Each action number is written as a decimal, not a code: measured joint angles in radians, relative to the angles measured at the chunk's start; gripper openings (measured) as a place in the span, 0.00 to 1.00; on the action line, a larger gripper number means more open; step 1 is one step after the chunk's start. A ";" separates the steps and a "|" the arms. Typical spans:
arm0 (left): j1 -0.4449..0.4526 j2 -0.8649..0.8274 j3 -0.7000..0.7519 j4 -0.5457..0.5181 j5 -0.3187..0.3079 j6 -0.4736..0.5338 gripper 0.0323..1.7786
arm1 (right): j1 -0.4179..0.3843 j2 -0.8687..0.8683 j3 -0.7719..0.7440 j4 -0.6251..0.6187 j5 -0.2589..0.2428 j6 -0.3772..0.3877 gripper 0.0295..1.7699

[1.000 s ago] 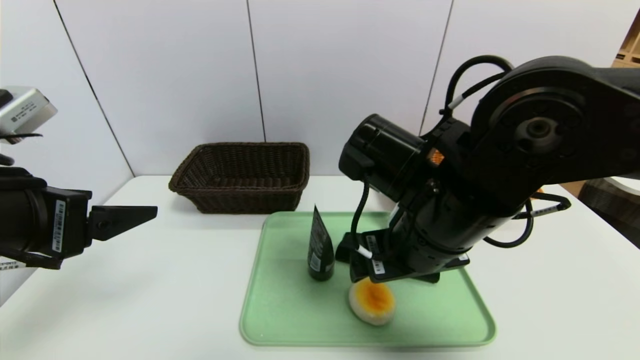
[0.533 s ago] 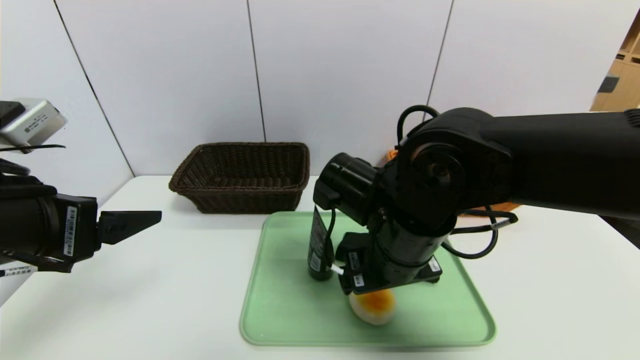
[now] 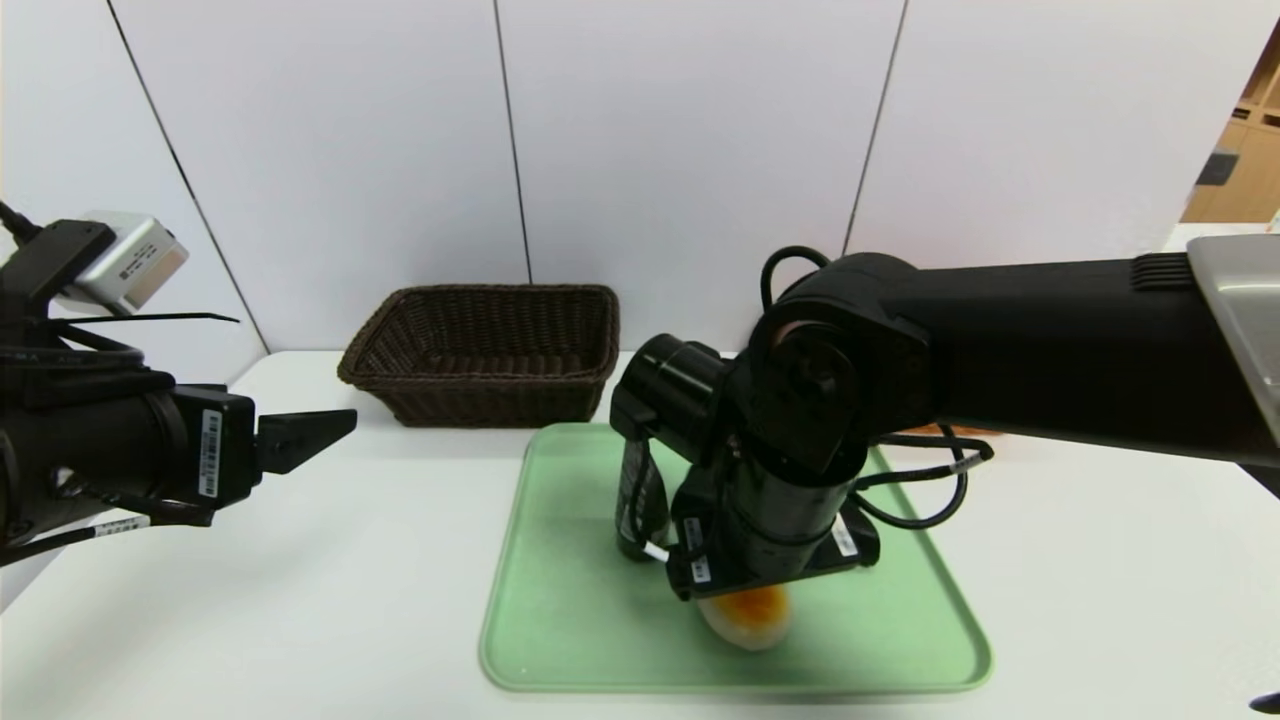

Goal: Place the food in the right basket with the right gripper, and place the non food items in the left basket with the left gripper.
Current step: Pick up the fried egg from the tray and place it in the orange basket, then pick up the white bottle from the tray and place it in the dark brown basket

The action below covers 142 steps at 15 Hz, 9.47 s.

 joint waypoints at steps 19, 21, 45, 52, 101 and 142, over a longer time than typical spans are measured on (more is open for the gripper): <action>-0.014 0.018 -0.001 -0.004 -0.005 -0.001 0.95 | -0.019 0.055 -0.017 -0.004 0.036 0.000 0.02; -0.015 0.015 0.000 -0.003 -0.004 0.000 0.95 | -0.016 0.055 -0.021 -0.003 0.036 0.001 0.02; -0.041 -0.052 0.023 0.003 0.032 0.005 0.95 | -0.654 -0.377 -0.123 -0.322 0.115 -0.129 0.02; -0.043 -0.053 0.031 0.002 0.035 0.002 0.95 | -0.830 -0.211 -0.119 -0.460 0.282 -0.038 0.02; -0.008 -0.076 0.008 -0.054 0.083 0.078 0.95 | -0.719 -0.171 -0.104 -0.530 0.058 -0.224 0.94; 0.045 -0.109 0.021 0.039 0.097 0.066 0.95 | -0.421 -0.409 1.384 -2.106 0.207 -0.602 0.96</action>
